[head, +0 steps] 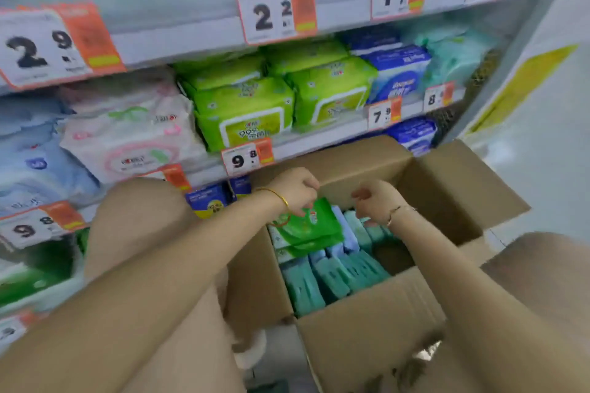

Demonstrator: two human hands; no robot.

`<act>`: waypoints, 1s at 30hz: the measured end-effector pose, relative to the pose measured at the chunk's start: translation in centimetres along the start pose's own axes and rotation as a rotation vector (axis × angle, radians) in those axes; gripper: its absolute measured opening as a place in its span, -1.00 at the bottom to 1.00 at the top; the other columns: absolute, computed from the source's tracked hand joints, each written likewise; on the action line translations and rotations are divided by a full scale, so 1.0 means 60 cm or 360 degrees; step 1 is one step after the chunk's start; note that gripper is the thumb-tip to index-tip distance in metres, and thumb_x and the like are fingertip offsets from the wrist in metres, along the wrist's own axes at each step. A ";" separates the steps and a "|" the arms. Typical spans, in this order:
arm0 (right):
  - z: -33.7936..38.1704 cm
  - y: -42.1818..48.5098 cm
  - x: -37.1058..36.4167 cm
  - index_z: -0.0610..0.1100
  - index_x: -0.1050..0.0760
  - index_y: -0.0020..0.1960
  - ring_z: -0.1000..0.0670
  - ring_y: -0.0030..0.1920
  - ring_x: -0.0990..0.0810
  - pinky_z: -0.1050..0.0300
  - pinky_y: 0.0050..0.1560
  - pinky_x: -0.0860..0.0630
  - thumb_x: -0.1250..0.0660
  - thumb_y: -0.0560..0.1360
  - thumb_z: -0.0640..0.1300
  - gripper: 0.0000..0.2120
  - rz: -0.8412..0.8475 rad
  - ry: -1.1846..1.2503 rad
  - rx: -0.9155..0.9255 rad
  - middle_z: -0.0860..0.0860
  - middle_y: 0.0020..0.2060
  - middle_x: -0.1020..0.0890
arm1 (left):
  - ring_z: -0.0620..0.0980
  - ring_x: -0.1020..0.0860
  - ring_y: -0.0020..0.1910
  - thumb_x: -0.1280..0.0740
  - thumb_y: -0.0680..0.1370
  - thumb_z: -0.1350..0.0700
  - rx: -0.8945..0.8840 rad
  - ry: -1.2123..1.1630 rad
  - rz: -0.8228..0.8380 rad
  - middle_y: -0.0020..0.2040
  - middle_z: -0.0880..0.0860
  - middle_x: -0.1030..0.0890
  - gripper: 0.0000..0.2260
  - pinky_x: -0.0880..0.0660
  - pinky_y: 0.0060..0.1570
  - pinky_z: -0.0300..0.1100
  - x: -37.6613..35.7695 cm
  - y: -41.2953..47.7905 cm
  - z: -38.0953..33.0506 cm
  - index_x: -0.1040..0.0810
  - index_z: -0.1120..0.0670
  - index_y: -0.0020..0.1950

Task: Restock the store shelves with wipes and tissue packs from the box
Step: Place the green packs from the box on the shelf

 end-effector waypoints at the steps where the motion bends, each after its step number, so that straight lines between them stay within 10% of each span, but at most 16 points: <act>1: -0.028 0.013 -0.019 -0.33 -0.50 0.17 -0.23 0.01 -0.58 -0.13 0.09 -0.55 -0.24 0.46 -0.32 -0.71 0.0046 -0.0097 -0.0076 -0.27 0.03 -0.60 | 0.17 -0.59 0.07 -0.17 0.56 0.30 0.0008 0.0104 0.0039 0.03 0.15 -0.49 -0.72 -0.57 0.01 0.02 -0.012 0.015 0.014 -0.49 0.19 0.23; 5: -0.056 0.045 -0.090 -0.25 -0.43 0.08 -0.09 -0.06 -0.41 0.11 -0.13 -0.33 -0.24 0.54 -0.22 -0.85 0.0199 -0.0210 -0.0144 -0.19 -0.10 -0.50 | 0.04 -0.40 -0.14 -0.17 0.50 0.35 -0.0112 0.0655 -0.0054 -0.09 0.13 -0.34 -0.77 -0.33 -0.18 -0.16 -0.008 0.062 0.025 -0.44 0.04 -0.01; 13: -0.087 0.093 -0.140 -0.18 -0.46 -0.02 -0.15 -0.01 -0.52 0.09 -0.09 -0.37 -0.26 0.55 -0.11 -0.87 -0.0048 -0.0154 -0.0213 -0.21 0.04 -0.57 | 0.10 -0.48 0.21 -0.19 0.54 0.29 -0.0056 0.0731 -0.0163 0.23 0.12 -0.52 -0.72 -0.42 0.18 -0.13 0.010 0.094 0.046 -0.50 0.15 0.22; 17: -0.034 0.078 -0.105 -0.19 -0.40 -0.26 -0.04 -0.28 -0.42 0.07 -0.27 -0.47 -0.27 0.53 -0.25 -0.81 -0.0061 0.0582 0.0046 -0.09 -0.32 -0.45 | 0.06 -0.49 0.04 -0.28 0.51 0.21 -0.0062 0.0743 -0.0149 0.05 0.13 -0.50 -0.90 -0.42 0.05 -0.16 0.018 0.094 0.051 -0.51 0.07 0.01; 21: 0.067 0.034 -0.058 -0.12 -0.35 -0.23 -0.01 -0.28 -0.56 0.17 -0.41 -0.61 -0.20 0.58 -0.24 -0.79 0.0287 0.0881 0.0374 -0.11 -0.25 -0.47 | 0.11 -0.46 0.27 -0.44 0.43 0.08 -0.0123 0.0526 -0.0236 0.32 0.12 -0.44 -0.40 -0.44 0.22 -0.09 0.054 0.070 0.040 -0.30 0.15 0.40; 30: 0.287 -0.088 0.092 -0.06 -0.42 -0.14 0.18 -0.36 -0.63 0.10 -0.37 -0.63 -0.25 0.55 -0.17 -0.91 0.0171 0.0872 0.1026 -0.02 -0.26 -0.57 | -0.18 -0.57 -0.26 -0.36 0.45 0.38 -0.0557 -0.0325 -0.0285 -0.14 0.05 -0.59 -0.78 -0.55 -0.24 -0.27 0.198 -0.110 -0.056 -0.46 0.06 -0.13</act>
Point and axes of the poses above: each hand's wrist, its own y-axis towards the middle knuckle, its own x-axis out of the back of the hand, z = x × y, the point moved 7 cm from there along y, towards the middle knuckle
